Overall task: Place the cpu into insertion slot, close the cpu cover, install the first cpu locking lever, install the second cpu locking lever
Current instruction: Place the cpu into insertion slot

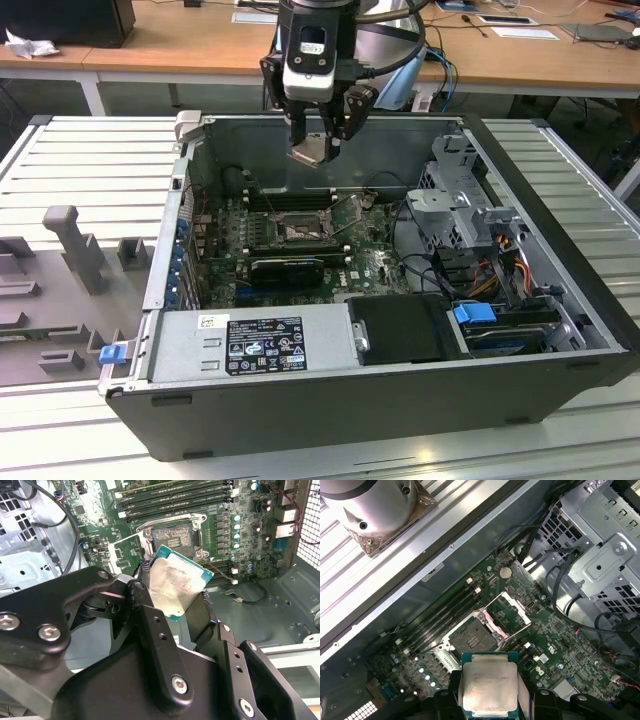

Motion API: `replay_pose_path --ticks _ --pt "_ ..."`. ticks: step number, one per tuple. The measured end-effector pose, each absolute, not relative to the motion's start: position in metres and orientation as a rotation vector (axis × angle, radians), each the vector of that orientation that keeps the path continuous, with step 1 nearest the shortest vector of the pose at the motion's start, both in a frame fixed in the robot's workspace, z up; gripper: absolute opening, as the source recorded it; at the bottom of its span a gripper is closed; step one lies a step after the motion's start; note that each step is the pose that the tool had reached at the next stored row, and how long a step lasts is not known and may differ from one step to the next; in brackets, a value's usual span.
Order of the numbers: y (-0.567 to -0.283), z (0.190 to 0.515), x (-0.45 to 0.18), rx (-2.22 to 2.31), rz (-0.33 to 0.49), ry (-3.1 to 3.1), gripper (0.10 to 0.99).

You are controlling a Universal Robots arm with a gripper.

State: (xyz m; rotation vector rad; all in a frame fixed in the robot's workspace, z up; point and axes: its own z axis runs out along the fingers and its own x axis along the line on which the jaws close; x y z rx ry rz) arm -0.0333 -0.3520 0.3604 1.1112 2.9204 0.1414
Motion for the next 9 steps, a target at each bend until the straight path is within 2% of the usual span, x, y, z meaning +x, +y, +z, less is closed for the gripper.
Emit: replay_pose_path --ticks 9 --pt "-0.3520 0.3602 -0.0333 1.290 0.140 2.840 0.525"
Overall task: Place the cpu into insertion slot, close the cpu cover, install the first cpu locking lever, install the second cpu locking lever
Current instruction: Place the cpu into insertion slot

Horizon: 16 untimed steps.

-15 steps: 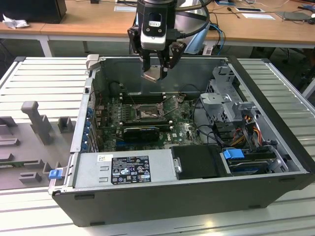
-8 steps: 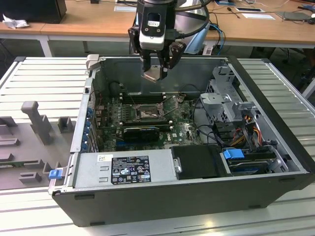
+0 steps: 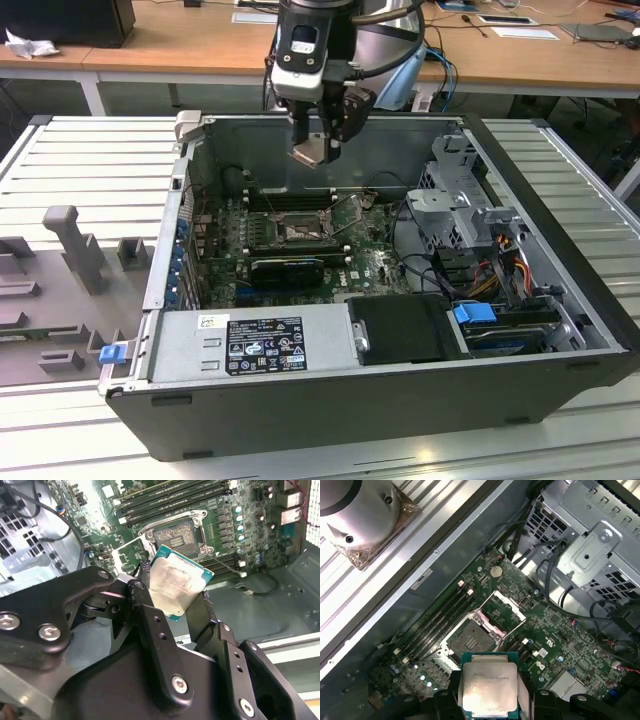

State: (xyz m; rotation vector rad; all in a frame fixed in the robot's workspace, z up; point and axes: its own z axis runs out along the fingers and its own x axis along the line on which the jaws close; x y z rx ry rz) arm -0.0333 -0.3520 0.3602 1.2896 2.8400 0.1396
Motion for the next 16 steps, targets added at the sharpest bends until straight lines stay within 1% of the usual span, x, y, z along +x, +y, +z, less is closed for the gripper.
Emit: replay_pose_path --ticks 16 --pt "-0.3520 0.3551 -0.0333 1.403 0.138 2.782 0.525"
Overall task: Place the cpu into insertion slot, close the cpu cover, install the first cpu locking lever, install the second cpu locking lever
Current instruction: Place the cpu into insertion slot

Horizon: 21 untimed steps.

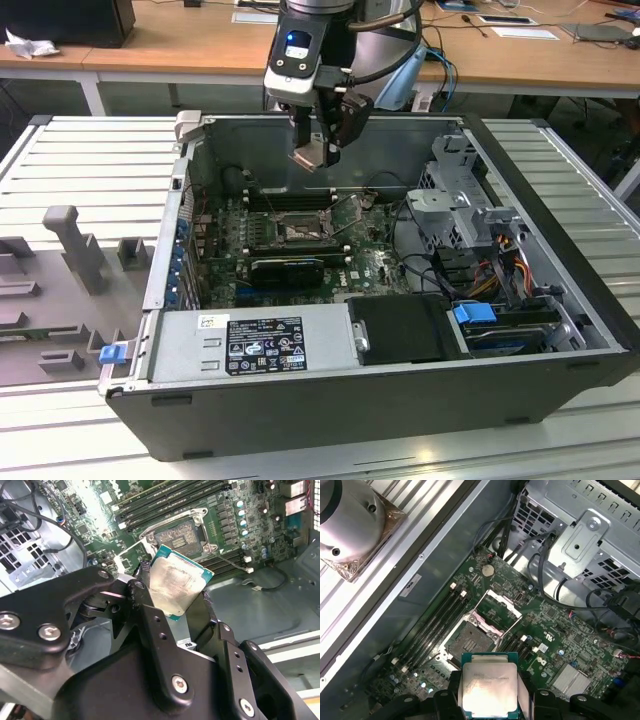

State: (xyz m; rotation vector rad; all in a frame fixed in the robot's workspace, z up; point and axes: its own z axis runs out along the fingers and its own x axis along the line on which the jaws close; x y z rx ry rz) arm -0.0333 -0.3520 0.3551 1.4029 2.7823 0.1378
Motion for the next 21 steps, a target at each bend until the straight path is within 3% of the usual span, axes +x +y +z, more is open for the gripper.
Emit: replay_pose_path --ticks 21 --pt "-0.3520 0.3536 -0.0333 1.582 0.135 2.678 0.525"
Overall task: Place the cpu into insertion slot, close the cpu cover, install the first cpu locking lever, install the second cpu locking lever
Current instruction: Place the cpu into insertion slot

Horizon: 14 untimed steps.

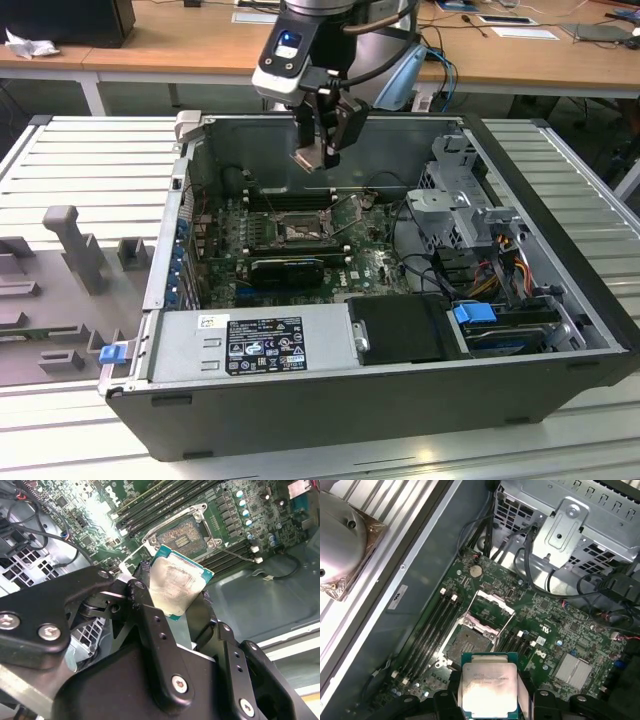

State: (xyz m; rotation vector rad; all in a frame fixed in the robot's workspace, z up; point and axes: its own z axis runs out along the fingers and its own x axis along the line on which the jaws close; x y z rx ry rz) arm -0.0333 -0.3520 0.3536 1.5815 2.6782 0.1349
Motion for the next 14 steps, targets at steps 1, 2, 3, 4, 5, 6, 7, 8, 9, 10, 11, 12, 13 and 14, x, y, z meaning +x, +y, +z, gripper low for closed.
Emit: replay_pose_path --ticks 1,2,3,4,5,6,7,8,9,10,11,12,13,14 --pt "-0.3520 0.3535 -0.0333 1.587 0.135 2.675 0.525" --pt "-0.3520 0.3535 -0.0333 1.597 0.135 2.669 0.525" --pt "-0.3520 0.3534 -0.0333 1.606 0.134 2.663 0.525" --pt "-0.3520 0.3533 -0.0333 1.616 0.134 2.656 0.525" --pt "-0.3520 0.3533 -0.0333 1.623 0.134 2.651 0.525" --pt "-0.3520 0.3533 -0.0333 1.635 0.134 2.644 0.525" --pt "-0.3520 0.3532 -0.0333 1.641 0.134 2.640 0.525" --pt "-0.3520 0.3532 -0.0333 1.647 0.134 2.636 0.525" --pt "-0.3520 0.3532 -0.0333 1.659 0.133 2.628 0.525" --pt "-0.3520 0.3532 -0.0333 1.666 0.133 2.624 0.525" --pt "-0.3520 0.3532 -0.0333 1.673 0.133 2.618 0.525" --pt "-0.3520 0.3531 -0.0333 1.681 0.133 2.613 0.525" --pt "-0.3520 0.3531 -0.0333 1.687 0.133 2.609 0.525" --pt "-0.3520 0.3531 -0.0333 1.700 0.133 2.600 0.525"
